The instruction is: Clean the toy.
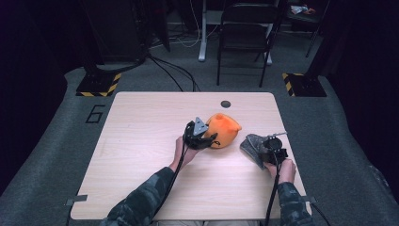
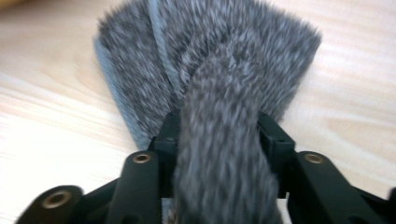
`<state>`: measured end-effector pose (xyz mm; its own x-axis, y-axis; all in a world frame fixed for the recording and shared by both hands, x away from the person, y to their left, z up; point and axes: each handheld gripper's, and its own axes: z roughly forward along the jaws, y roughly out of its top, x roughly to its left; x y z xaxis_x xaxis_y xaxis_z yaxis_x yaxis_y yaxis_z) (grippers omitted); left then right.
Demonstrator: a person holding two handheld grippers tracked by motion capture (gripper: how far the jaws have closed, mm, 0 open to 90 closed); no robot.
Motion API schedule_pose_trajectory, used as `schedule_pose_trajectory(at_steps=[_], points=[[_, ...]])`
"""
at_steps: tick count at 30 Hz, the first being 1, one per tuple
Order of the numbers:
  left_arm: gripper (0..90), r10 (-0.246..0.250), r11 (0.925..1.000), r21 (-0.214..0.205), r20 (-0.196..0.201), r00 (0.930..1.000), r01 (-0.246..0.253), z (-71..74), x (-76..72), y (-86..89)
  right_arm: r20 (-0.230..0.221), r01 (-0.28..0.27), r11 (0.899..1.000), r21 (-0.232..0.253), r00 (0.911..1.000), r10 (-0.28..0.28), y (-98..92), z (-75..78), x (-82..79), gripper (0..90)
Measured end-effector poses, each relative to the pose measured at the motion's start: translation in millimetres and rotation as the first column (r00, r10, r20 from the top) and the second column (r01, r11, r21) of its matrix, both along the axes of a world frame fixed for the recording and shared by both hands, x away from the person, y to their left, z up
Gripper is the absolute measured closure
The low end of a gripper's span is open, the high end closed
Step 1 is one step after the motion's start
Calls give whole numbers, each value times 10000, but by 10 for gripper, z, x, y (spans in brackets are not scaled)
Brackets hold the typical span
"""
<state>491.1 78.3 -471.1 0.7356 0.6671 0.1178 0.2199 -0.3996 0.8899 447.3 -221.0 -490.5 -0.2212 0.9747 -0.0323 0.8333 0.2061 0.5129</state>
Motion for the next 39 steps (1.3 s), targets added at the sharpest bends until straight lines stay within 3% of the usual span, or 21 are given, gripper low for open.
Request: schedule_pose_trajectory(at_steps=[7, 17, 26, 30, 34, 39], points=[[366, -78, 9997, 225, 11, 10000, 78, 11, 85, -92, 187, -185, 9997, -185, 9996, 189, -21, -32, -33, 307], [282, 126, 9999, -95, -485, 9987, -131, 63, 115, 61, 1167, -626, 9975, 331, 9915, 583, 20, 177, -130, 162], [176, 296, 9988, -379, -624, 9976, -320, 153, -4, 385, 1376, -800, 9953, 546, 9879, 719, -14, 271, -288, 132], [154, 490, 9974, -504, -628, 9968, -522, 164, -147, 682, 1535, -725, 9953, 647, 9862, 618, -99, 312, -412, 97], [124, 907, 9935, -605, -854, 9922, -960, 109, -280, 955, 1653, -578, 9949, 830, 9853, 434, -213, 299, -553, 68], [121, 1400, 9896, -175, -1023, 9848, -1425, -31, -440, 1281, 1441, -489, 9940, 983, 9890, 344, -333, 207, -737, 34]])
